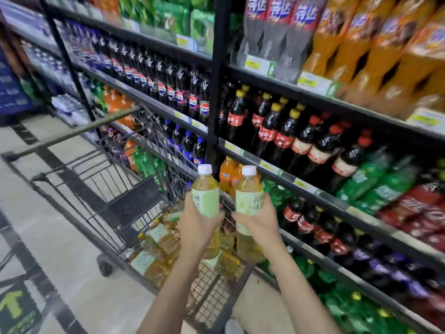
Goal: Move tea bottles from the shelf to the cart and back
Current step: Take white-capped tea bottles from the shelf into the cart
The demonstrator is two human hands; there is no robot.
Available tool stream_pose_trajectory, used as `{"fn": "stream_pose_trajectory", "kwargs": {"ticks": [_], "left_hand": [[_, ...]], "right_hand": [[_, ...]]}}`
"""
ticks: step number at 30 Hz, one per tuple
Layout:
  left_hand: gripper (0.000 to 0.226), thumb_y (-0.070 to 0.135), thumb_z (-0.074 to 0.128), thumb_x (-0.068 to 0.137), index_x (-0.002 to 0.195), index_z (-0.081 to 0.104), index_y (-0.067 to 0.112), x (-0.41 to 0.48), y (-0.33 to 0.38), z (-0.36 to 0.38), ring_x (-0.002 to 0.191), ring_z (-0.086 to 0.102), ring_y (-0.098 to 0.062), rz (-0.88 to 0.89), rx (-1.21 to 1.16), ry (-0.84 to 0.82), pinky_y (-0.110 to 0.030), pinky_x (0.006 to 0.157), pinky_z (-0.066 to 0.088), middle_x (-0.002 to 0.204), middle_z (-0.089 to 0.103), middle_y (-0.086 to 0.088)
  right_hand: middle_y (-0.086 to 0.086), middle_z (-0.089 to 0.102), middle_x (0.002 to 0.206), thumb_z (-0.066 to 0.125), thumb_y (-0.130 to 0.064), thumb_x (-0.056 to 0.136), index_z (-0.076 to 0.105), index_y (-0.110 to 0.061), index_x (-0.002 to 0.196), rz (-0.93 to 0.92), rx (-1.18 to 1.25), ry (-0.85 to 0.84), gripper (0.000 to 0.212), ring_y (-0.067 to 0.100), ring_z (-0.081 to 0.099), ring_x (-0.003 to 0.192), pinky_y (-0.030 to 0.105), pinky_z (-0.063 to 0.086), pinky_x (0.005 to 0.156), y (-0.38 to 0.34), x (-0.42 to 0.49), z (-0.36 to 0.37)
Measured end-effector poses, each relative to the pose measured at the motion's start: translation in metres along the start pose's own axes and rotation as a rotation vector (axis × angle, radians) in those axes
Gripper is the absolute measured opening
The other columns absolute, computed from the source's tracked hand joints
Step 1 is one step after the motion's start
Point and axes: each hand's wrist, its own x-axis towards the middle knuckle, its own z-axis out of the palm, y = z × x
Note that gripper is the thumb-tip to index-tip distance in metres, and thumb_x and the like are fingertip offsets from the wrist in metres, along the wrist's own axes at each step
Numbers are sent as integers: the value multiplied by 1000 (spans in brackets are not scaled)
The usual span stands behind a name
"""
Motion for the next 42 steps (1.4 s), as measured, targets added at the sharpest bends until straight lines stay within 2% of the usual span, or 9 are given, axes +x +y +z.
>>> {"fn": "stream_pose_trajectory", "kwargs": {"ticks": [5,10,16,22,27,31,36,39,42], "left_hand": [[73,40,85,62,123,47,26,-10,35,0,94,65,-24,124,3,-92,-45,78,56,103,67,3],[67,32,89,68,121,49,23,-26,71,10,92,64,-18,223,-36,-222,-34,76,52,101,65,5],[67,35,89,65,119,51,24,-53,118,33,90,64,-12,373,-73,-319,-33,71,52,99,64,11],[64,32,89,65,116,50,26,-104,171,63,88,62,-6,485,-147,-399,-29,70,51,96,63,14],[62,29,91,65,112,50,29,-169,214,93,87,61,-1,551,-227,-502,-25,70,48,95,62,17],[62,28,92,63,110,51,31,-228,245,114,84,59,6,595,-288,-581,-26,70,51,91,61,19],[69,34,94,60,116,55,26,-299,280,141,95,67,-12,623,-359,-704,-40,82,57,101,68,9],[70,32,95,57,115,55,25,-339,300,151,92,66,-7,667,-404,-775,-34,79,56,100,68,11],[69,32,94,58,114,55,25,-374,318,160,92,65,-5,711,-415,-869,-33,79,56,101,68,11]], "right_hand": [[-9,63,99,88,-12,67,51,-22,113,-44,47,136,60,11,63,92,29,48,72,-18,-28,-28],[-5,66,100,86,-10,67,54,-23,113,-91,114,277,58,9,66,90,26,51,70,-27,-54,-70],[-1,66,101,86,-10,68,51,-27,106,-122,157,436,55,15,67,91,39,59,76,-39,-85,-129],[-3,68,102,87,-9,68,52,-22,118,-166,186,550,63,10,69,89,25,56,66,-46,-129,-198],[-4,65,98,86,-5,69,50,-23,114,-197,200,661,60,3,65,82,12,49,53,-47,-183,-267],[2,67,102,86,-3,70,51,-21,115,-219,226,747,60,12,68,88,19,53,58,-40,-232,-319],[4,68,102,88,-6,67,52,-22,110,-232,183,905,58,19,69,91,31,57,67,-29,-291,-380],[8,68,103,88,-6,64,53,-21,108,-243,146,1000,58,22,69,92,43,59,79,-23,-324,-411],[6,68,103,88,-7,66,53,-22,108,-236,127,1064,57,18,69,91,42,60,79,-21,-360,-435]]}}
